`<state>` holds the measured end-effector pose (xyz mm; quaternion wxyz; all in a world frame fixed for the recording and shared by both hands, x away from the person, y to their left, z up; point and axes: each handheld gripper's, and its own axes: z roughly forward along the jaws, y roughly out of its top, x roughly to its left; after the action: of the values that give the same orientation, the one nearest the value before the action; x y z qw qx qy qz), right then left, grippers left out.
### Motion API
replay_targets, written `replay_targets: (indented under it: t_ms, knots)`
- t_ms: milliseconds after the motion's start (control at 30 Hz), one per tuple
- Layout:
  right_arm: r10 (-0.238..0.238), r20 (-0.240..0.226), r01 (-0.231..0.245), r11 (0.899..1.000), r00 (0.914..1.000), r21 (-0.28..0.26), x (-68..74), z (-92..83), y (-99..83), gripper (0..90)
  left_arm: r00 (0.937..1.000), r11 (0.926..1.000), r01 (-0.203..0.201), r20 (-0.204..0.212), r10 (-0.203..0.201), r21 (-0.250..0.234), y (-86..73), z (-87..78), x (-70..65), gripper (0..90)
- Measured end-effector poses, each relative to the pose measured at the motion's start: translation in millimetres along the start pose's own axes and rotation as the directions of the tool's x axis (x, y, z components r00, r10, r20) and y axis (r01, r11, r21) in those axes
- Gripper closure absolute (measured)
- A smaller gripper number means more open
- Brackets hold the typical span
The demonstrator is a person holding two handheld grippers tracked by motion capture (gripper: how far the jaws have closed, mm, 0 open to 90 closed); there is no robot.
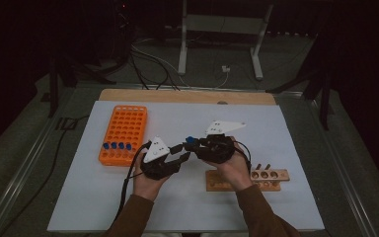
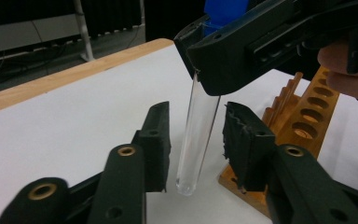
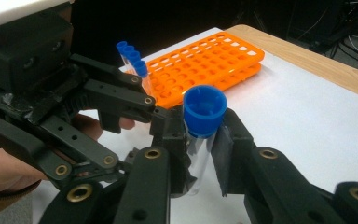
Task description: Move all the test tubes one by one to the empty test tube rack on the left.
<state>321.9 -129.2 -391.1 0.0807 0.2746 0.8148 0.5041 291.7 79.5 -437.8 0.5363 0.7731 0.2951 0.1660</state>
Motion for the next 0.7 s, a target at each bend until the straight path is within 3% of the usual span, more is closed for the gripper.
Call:
replay_targets:
  t_ms: [567,700]
  knots:
    - [0.000,-0.016,0.000,1.000,0.9999,0.008,2.0,3.6,-0.4,76.4,0.9996,0.9997,-0.026,0.006,0.026,0.002,0.7,-1.0,-1.7,77.9]
    - [-0.002,-0.018,0.002,1.000,0.9998,-0.001,0.4,0.3,-0.6,64.0,0.9999,0.9999,-0.010,-0.004,0.010,0.000,1.0,-2.0,1.5,78.2]
